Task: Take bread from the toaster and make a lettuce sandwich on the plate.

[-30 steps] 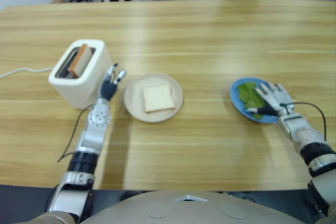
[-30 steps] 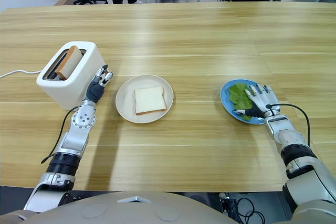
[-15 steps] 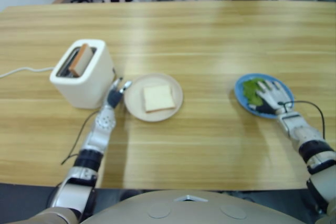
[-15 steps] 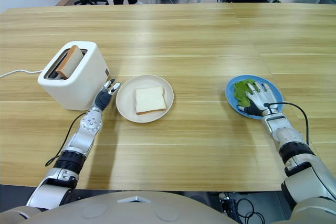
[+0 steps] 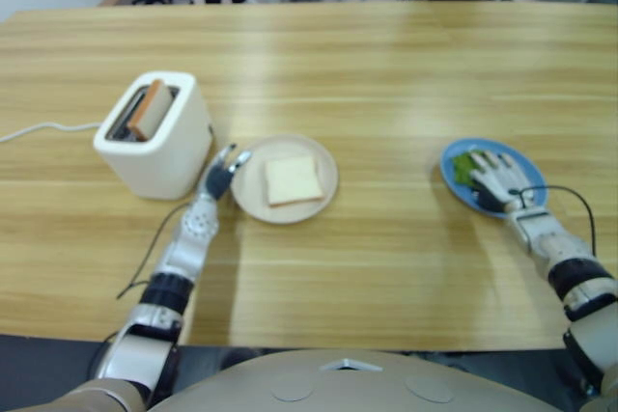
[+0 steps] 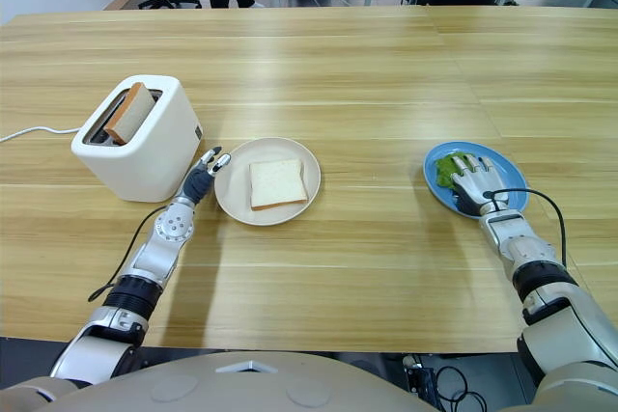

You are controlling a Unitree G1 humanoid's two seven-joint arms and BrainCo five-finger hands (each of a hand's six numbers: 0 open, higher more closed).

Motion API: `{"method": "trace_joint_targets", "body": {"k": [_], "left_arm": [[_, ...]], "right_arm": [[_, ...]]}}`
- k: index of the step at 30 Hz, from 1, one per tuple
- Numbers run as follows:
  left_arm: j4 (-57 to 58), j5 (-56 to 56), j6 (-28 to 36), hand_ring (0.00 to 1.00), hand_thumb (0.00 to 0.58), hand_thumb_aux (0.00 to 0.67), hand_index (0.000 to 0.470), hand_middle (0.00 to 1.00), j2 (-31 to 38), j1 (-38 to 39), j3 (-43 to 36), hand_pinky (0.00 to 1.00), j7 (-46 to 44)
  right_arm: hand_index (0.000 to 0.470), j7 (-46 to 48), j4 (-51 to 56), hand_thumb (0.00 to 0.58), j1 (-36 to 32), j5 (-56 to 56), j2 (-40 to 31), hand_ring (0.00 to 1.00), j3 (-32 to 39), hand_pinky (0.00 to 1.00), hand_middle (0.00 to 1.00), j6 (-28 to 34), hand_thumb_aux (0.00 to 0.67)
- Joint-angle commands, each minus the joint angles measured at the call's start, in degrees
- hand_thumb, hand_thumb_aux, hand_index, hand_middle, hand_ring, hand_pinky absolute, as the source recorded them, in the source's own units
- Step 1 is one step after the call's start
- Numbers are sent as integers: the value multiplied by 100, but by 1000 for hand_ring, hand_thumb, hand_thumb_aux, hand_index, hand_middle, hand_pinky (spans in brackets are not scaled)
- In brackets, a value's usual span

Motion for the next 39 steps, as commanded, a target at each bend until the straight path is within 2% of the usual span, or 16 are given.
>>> {"method": "trace_joint_targets", "body": {"k": [1,2,3,12,23,31,39], "left_arm": [[-15,-26,-34,0,0,0,0,0,-53,59,-65,0,-90],[-47,-62,-54,0,0,0,0,0,-73,75,-65,0,-119],[-67,-86,-68,0,0,0,0,0,-88,86,-62,0,-140],[-166,-478,-110,0,0,0,0,0,-291,168,36,0,-475],[-312,-734,-152,0,0,0,0,0,-557,271,-69,0,-767],[-753,-1217,-292,0,0,0,0,0,-703,346,287,0,-831],[-906,-1704,-318,0,0,0,0,0,-706,289,813,0,-777]], "right_arm": [[460,115,-113,580,235,236,-27,0,-45,0,0,-143,670],[460,93,-222,580,281,317,-61,0,-120,0,0,-154,670],[460,82,-305,580,316,375,-87,1000,-166,1000,1000,-156,670],[460,181,-2215,580,1075,936,-484,1000,-1130,1000,1000,105,670],[460,674,-3909,580,1536,983,-391,1000,-1827,1000,1000,527,670],[460,1103,-5027,580,1266,838,-89,1000,-1965,1000,1000,784,670],[460,1536,-5451,580,494,430,636,1000,-1488,1000,1000,789,670]]}}
